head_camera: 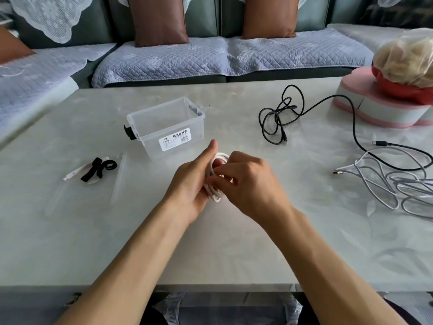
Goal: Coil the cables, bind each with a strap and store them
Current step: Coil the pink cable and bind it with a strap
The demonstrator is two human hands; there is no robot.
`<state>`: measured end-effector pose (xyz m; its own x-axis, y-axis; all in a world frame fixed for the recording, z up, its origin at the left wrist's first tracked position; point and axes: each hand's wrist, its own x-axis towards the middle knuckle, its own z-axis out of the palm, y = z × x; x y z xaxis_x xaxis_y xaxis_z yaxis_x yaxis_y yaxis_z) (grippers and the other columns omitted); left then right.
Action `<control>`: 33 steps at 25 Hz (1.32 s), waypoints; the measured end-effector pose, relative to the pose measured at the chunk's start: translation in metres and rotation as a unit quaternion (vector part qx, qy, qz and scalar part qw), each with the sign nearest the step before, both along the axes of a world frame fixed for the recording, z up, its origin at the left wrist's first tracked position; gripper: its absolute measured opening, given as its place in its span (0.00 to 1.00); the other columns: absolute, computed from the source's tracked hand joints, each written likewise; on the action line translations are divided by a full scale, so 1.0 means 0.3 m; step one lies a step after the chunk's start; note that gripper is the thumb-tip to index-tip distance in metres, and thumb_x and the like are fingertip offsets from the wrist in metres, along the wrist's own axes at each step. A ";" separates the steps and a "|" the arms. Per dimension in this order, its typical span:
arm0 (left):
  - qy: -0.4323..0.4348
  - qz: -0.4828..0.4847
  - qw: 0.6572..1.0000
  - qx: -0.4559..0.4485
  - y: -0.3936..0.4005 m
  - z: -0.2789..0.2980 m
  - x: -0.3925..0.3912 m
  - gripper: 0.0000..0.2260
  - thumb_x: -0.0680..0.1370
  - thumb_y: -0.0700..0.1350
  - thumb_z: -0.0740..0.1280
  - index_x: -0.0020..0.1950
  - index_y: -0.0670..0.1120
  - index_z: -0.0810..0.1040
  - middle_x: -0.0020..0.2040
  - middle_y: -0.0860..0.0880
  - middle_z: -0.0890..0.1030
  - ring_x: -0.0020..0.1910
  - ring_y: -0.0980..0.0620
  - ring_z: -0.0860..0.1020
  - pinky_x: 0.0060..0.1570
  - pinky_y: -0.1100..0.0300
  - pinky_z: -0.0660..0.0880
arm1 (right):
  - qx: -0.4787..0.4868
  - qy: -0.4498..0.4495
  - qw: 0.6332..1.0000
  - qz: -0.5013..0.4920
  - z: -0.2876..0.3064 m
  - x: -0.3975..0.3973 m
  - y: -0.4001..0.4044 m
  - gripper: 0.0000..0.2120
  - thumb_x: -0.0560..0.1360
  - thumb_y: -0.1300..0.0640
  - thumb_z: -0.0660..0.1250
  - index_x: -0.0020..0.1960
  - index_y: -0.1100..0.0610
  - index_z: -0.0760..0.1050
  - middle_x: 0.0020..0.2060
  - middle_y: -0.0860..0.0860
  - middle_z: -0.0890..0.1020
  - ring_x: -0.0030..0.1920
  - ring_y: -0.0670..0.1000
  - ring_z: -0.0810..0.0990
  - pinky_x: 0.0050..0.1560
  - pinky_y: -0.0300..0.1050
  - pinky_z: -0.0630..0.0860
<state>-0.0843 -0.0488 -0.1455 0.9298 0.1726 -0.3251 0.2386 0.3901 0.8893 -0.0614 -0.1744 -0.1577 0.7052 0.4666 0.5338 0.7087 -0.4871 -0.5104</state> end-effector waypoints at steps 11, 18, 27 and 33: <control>-0.090 0.174 0.973 -0.122 0.059 0.040 -0.001 0.14 0.82 0.50 0.62 0.38 0.47 0.68 0.27 0.52 0.65 0.28 0.54 0.68 0.36 0.62 0.68 | 0.129 0.421 0.893 -0.092 0.061 -0.018 -0.007 0.26 0.78 0.38 0.60 0.43 0.61 0.80 0.37 0.55 0.84 0.29 0.51 0.81 0.30 0.43 0.76; -0.112 0.133 0.980 -0.097 -0.009 0.040 -0.025 0.14 0.82 0.50 0.62 0.37 0.48 0.67 0.28 0.52 0.63 0.27 0.54 0.65 0.35 0.61 0.66 | 0.229 0.475 0.849 -0.023 0.050 -0.026 0.017 0.18 0.83 0.53 0.56 0.50 0.66 0.76 0.44 0.60 0.83 0.40 0.56 0.85 0.37 0.48 0.82; -0.077 0.155 0.982 -0.074 -0.059 0.023 -0.023 0.17 0.83 0.52 0.60 0.36 0.47 0.67 0.27 0.50 0.66 0.28 0.51 0.74 0.34 0.58 0.74 | 0.280 0.309 0.909 -0.021 0.034 -0.033 0.030 0.11 0.80 0.59 0.59 0.47 0.51 0.79 0.37 0.53 0.81 0.42 0.58 0.83 0.46 0.63 0.80; -0.111 0.208 0.942 0.237 -0.032 -0.010 -0.017 0.06 0.82 0.52 0.61 0.52 0.51 0.75 0.32 0.50 0.78 0.34 0.53 0.79 0.39 0.56 0.78 | 0.295 0.345 0.891 -0.022 0.044 -0.016 0.016 0.13 0.79 0.61 0.62 0.46 0.47 0.82 0.36 0.48 0.80 0.37 0.50 0.80 0.46 0.63 0.81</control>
<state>-0.0894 -0.0586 -0.1485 0.7851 0.6148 0.0746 -0.0591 -0.0455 0.9972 -0.0663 -0.1697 -0.1443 0.9711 0.2125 0.1084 0.1132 -0.0104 -0.9935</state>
